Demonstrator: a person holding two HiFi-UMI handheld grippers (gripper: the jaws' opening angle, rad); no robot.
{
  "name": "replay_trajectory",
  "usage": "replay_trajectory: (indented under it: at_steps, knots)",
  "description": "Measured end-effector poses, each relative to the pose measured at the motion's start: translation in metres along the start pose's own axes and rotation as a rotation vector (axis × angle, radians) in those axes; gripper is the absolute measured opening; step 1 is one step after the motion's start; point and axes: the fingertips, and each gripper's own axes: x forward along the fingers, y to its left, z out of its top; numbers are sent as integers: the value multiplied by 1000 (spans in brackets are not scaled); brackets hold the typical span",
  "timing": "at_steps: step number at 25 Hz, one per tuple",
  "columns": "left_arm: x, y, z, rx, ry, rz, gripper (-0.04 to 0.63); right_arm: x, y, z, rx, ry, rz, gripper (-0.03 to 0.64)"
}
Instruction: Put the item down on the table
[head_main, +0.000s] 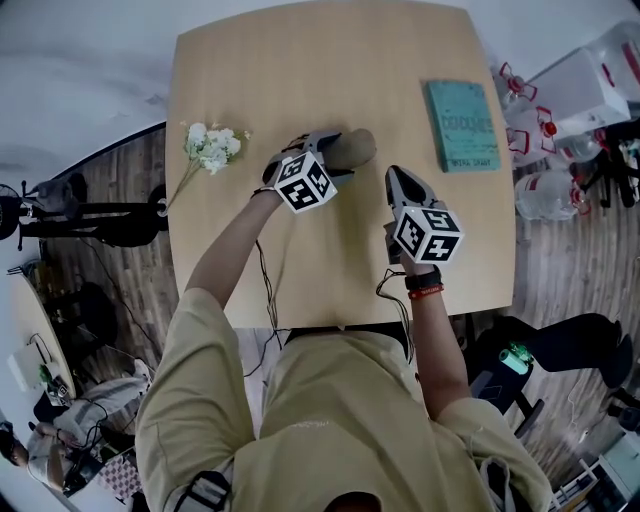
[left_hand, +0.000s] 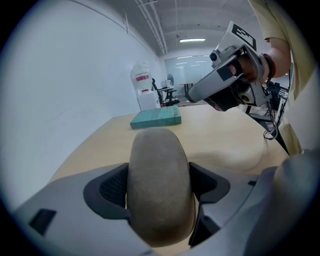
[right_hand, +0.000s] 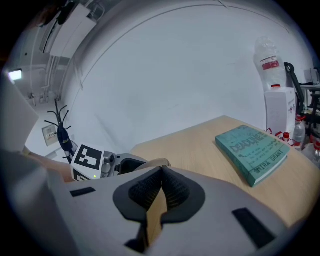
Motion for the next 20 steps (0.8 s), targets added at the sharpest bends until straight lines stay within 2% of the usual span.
replay_trajectory:
  at_steps: [6, 16, 20]
  knots:
    - [18, -7, -10, 28, 25, -68, 373, 9, -11, -7, 5, 19, 0, 15]
    - [37, -15, -24, 116, 82, -156, 373, 14, -25, -17, 26, 39, -13, 15]
    - [42, -22, -26, 178, 108, -204, 373, 15, -28, -23, 28, 48, -12, 15]
